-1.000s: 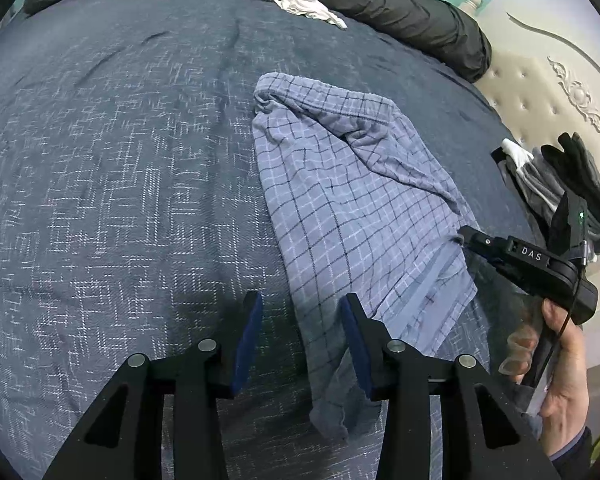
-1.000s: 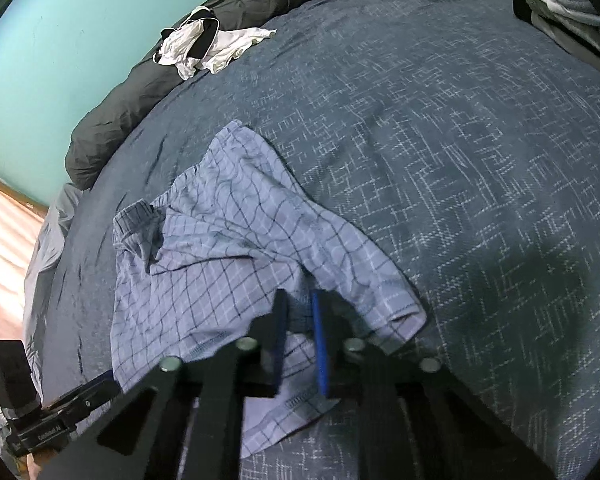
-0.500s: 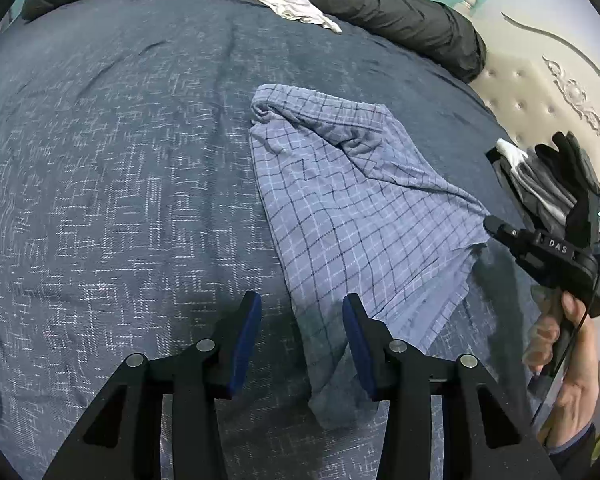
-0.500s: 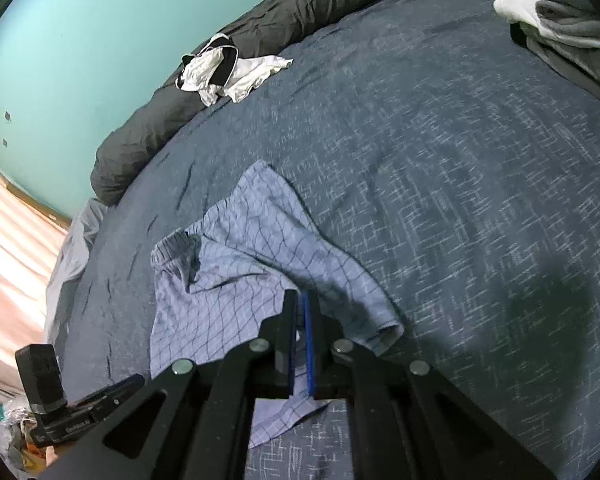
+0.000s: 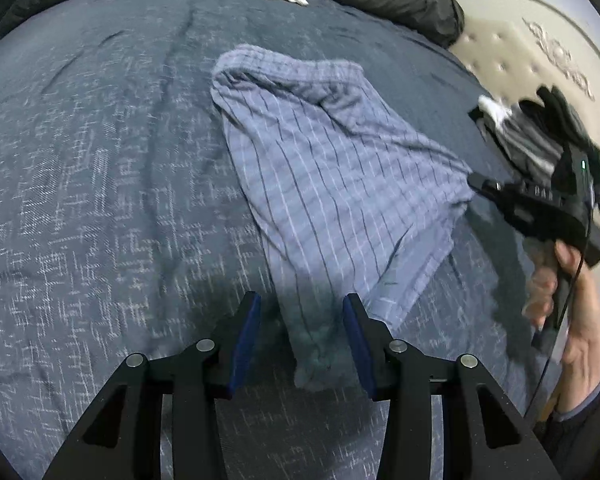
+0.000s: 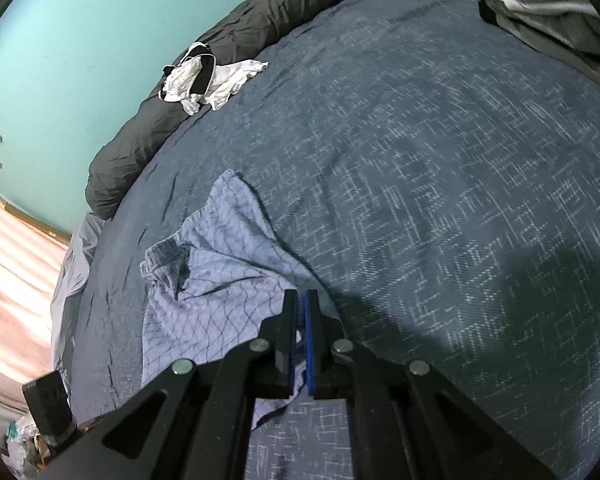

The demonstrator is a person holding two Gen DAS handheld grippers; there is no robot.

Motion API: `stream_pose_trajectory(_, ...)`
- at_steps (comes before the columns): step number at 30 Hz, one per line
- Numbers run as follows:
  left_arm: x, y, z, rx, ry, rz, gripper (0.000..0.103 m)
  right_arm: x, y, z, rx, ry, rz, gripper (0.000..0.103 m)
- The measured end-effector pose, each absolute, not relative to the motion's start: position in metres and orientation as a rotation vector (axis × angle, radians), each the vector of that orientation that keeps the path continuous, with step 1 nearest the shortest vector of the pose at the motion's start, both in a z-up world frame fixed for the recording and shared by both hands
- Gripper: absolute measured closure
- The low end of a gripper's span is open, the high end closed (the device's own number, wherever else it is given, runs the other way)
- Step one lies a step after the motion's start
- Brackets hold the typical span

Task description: Fold clothes

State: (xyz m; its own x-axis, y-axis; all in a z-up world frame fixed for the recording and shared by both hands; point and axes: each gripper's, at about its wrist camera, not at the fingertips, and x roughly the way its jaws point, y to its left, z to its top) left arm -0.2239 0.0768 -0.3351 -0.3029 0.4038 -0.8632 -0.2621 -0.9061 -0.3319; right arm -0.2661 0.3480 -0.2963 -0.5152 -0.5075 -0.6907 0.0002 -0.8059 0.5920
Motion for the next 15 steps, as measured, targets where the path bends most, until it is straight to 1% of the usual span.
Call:
stream_pose_trajectory(3,-0.221,0.076,-0.336,-1.548,-0.165,2.216,0.057,-0.265,0.350,-0.296,1.327,-0.786,-2.380,0.100)
stream_pose_trajectory(8,-0.221,0.070,-0.338,-1.563,-0.257,2.184,0.057,-0.266,0.352,-0.294,1.301,-0.782,-2.381,0.100)
stream_pose_trajectory(15,-0.217,0.075,-0.327,-1.530,-0.268,2.177,0.057,-0.269,0.359,-0.295,1.314,-0.769,-2.419,0.100)
